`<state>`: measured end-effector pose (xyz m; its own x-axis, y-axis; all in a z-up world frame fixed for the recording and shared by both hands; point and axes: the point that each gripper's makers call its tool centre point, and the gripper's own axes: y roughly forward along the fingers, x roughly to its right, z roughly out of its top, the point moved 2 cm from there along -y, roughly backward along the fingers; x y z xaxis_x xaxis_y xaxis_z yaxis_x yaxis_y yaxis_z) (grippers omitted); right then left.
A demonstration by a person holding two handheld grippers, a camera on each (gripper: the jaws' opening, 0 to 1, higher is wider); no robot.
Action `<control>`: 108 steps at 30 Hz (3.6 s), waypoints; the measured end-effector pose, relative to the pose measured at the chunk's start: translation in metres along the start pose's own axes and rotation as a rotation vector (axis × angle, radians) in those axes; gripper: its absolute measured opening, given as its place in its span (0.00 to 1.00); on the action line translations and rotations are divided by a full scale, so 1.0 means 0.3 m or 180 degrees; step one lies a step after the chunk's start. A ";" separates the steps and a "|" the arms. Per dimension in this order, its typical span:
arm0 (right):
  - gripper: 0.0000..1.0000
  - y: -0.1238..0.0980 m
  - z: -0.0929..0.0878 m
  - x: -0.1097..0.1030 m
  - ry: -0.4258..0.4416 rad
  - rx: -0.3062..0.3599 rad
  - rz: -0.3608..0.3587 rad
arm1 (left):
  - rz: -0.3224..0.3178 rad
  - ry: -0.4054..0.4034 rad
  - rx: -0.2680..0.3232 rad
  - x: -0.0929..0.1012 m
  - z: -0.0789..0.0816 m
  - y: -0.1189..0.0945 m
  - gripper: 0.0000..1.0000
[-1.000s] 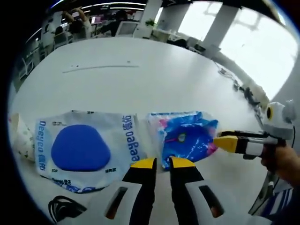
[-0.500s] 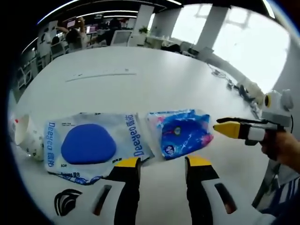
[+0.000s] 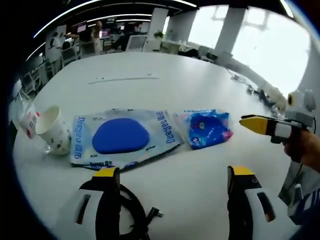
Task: Arrange the tabletop items into an orderly group along one side of the table until the central work area is clear of visible clutter.
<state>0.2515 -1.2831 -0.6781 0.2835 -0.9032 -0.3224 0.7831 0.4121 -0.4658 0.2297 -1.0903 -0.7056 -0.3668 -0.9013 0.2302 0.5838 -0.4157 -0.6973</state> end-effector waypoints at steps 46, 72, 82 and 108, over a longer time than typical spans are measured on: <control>0.82 -0.028 -0.101 -0.285 -0.0014 -0.0157 -0.0004 | 0.0140 -0.0554 0.0207 -0.345 -0.088 -0.248 0.92; 0.70 0.160 -0.235 -0.612 -0.0258 -0.0632 0.0617 | 0.0140 -0.0727 -0.0070 -0.422 -0.179 -0.217 0.75; 0.63 0.220 -0.278 -0.690 -0.0272 -0.0805 0.0787 | 0.0230 -0.0851 -0.0055 -0.434 -0.196 -0.205 0.68; 0.38 0.299 -0.367 -0.705 -0.0708 -0.1172 0.0444 | 0.0466 -0.0401 -0.0111 -0.424 -0.223 -0.167 0.35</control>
<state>0.2009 -1.0418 -0.7423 0.5160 -0.8233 -0.2366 0.4913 0.5107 -0.7055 0.1985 -0.9465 -0.7453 -0.1850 -0.9609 0.2062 0.5982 -0.2765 -0.7521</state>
